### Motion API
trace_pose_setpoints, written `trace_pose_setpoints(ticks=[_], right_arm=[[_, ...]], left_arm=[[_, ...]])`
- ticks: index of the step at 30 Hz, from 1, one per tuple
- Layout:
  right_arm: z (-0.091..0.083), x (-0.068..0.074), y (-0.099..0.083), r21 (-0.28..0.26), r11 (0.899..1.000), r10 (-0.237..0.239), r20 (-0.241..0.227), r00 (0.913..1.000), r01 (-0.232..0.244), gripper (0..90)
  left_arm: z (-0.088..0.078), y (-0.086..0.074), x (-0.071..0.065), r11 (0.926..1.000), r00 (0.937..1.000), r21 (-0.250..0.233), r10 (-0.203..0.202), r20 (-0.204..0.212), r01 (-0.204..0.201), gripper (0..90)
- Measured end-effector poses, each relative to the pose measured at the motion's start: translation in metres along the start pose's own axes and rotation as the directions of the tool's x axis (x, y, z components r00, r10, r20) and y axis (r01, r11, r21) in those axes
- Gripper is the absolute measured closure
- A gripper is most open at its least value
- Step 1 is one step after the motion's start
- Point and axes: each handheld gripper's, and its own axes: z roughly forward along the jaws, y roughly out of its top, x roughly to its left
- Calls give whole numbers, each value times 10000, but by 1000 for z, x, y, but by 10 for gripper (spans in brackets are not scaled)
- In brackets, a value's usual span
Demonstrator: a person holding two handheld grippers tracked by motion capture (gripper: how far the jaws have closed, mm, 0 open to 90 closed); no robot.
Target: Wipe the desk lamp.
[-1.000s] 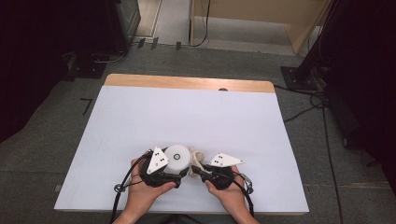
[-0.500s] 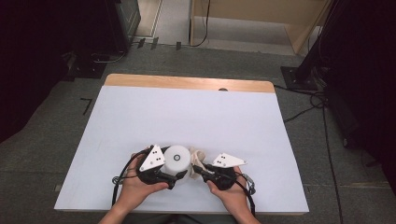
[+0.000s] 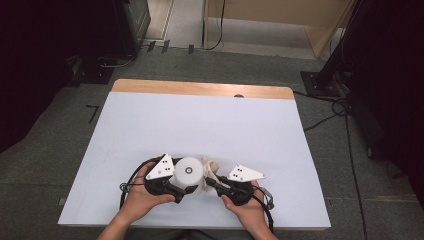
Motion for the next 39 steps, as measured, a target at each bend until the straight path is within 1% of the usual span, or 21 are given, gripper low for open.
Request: trace_pose_setpoints(ticks=[3, 5, 7, 10, 13, 14, 17, 20, 26, 33, 36, 39], right_arm=[[-3, 4, 5, -149, 9998, -162, -24, 9999, 162, 806], [-7, 5, 9, -352, 9992, -165, -35, 9999, 164, 806], [-8, 6, 11, -419, 9989, -192, -44, 9998, 190, 806], [-15, 10, 19, -752, 9966, -354, -68, 9994, 348, 806], [-18, 12, 23, -890, 9949, -484, -74, 9988, 475, 806], [-20, 14, 24, -953, 9937, -602, -105, 9981, 589, 806], [-19, 13, 22, -814, 9951, -578, -158, 9982, 563, 806], [-14, 11, 17, -548, 9973, -497, -147, 9987, 489, 806], [-2, 2, 2, 78, 9999, -130, -154, 9998, 131, 805], [13, -7, -12, 756, 9970, 170, -43, 9998, -166, 806], [17, -10, -17, 966, 9948, 328, -74, 9994, -319, 806], [19, -12, -19, 1058, 9940, 305, -99, 9995, -293, 806]], left_arm=[[0, -1, 1, 10000, 10000, -2, -35, 81, 35, 84], [1, -1, 0, 10000, 9999, 51, -64, 123, 64, 79], [2, -1, 0, 9999, 9999, 102, -99, 141, 97, 77], [2, -1, 0, 9999, 9999, 100, -105, 135, 104, 77], [2, -1, 0, 9999, 9999, 102, -109, 125, 108, 77], [2, -1, -1, 9999, 9999, 103, -104, 126, 103, 77], [2, -1, -1, 9999, 9999, 113, -100, 116, 99, 77], [2, -1, -1, 9999, 9999, 109, -113, 107, 112, 77], [2, -1, -1, 9999, 9999, 118, -109, 71, 108, 77], [2, -1, -2, 9998, 9999, 138, -120, 5, 120, 78], [1, -1, -2, 9999, 9999, 138, -97, -35, 97, 78], [1, -1, -2, 9998, 9999, 159, -81, -76, 82, 77]])
